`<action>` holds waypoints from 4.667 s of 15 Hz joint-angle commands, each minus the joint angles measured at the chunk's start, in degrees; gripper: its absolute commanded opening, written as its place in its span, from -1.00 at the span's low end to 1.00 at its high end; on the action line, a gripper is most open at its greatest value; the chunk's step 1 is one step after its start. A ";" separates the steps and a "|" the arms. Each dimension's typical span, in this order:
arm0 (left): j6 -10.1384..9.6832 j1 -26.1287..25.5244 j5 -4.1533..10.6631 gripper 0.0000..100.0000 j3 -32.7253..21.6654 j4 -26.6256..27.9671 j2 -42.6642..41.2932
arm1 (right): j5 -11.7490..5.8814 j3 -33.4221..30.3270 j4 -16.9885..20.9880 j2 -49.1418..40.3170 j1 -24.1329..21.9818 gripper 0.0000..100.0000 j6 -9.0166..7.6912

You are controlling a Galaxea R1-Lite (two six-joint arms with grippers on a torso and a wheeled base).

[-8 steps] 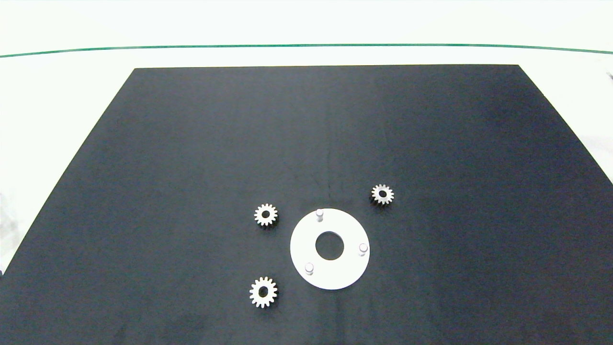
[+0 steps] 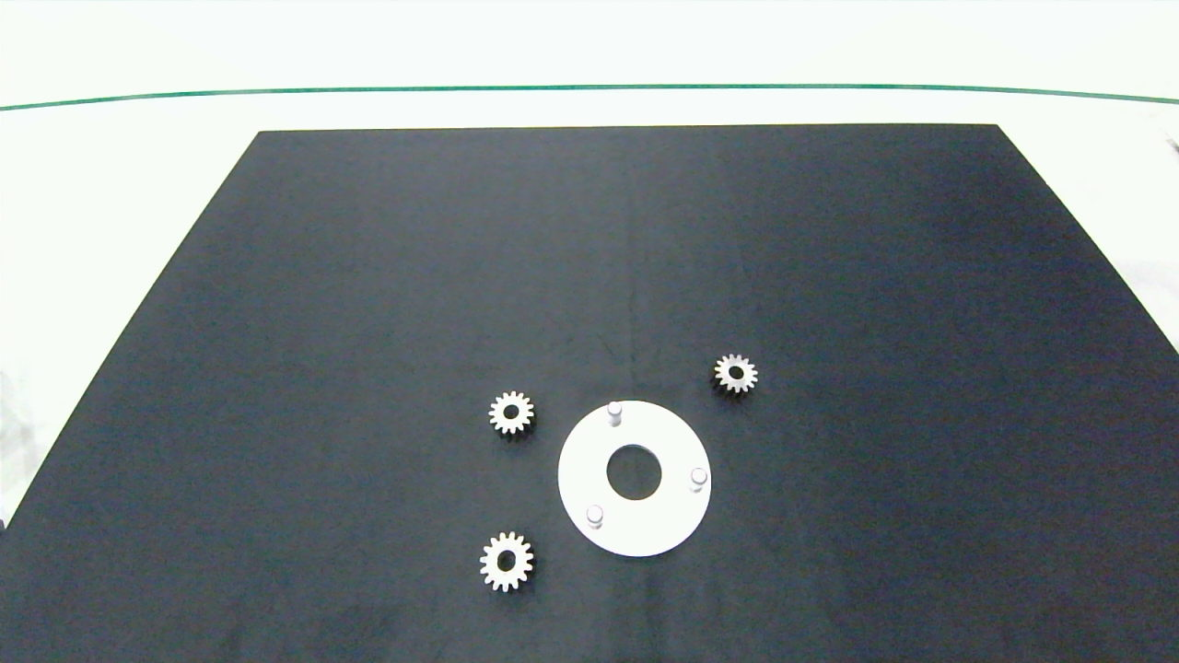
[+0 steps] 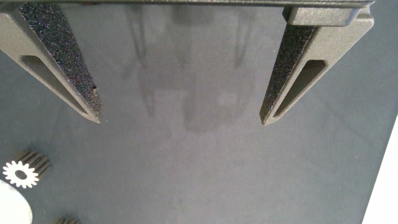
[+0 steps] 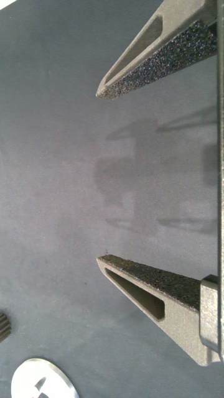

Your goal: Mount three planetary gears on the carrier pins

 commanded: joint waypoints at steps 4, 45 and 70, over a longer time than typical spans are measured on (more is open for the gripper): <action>-0.02 0.02 0.05 1.00 0.01 -0.08 0.07 | 0.00 0.01 -0.02 0.07 0.01 1.00 0.01; -9.60 -0.33 10.42 1.00 -76.10 45.53 73.55 | 6.94 -48.68 8.33 71.00 19.52 1.00 -19.15; -23.75 -26.97 28.18 1.00 -88.76 51.33 84.71 | 7.55 -57.91 13.95 78.38 18.55 1.00 -19.77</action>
